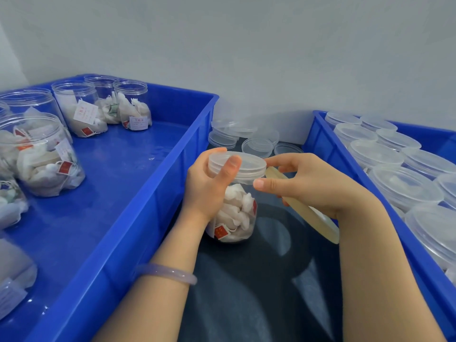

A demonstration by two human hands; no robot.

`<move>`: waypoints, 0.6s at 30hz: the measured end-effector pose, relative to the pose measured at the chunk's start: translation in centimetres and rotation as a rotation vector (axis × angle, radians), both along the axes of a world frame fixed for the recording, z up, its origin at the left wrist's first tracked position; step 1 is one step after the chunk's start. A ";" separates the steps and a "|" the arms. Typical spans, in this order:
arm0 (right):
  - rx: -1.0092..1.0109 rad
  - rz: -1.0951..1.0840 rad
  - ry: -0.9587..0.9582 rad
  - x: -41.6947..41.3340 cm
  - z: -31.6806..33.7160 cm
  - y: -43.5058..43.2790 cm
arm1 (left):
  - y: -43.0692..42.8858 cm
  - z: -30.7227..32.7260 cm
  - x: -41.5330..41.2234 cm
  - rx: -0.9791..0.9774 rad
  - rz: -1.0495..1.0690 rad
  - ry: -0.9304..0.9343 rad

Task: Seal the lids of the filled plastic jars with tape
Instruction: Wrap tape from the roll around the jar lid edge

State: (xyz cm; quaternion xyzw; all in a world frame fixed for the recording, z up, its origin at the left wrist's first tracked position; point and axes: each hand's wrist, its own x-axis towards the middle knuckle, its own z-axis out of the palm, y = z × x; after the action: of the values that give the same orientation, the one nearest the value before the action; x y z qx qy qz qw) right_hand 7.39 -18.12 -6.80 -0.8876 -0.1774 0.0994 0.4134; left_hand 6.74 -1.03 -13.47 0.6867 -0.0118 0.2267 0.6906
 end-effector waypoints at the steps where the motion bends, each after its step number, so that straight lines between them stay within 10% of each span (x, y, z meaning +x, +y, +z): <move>1: 0.004 -0.008 0.003 0.2 -0.2 -0.1 | 0.0 0.0 -0.1 0.004 -0.015 -0.004; 18: 0.061 0.096 0.082 1.0 -1.6 -0.2 | 1.4 1.3 -1.4 0.359 -0.115 0.042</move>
State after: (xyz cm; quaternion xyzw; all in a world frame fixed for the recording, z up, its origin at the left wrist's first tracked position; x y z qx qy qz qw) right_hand 8.41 -18.35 -8.39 -0.8601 -0.2055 0.1500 0.4421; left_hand 5.37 0.37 -12.22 0.8016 -0.0769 0.1667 0.5690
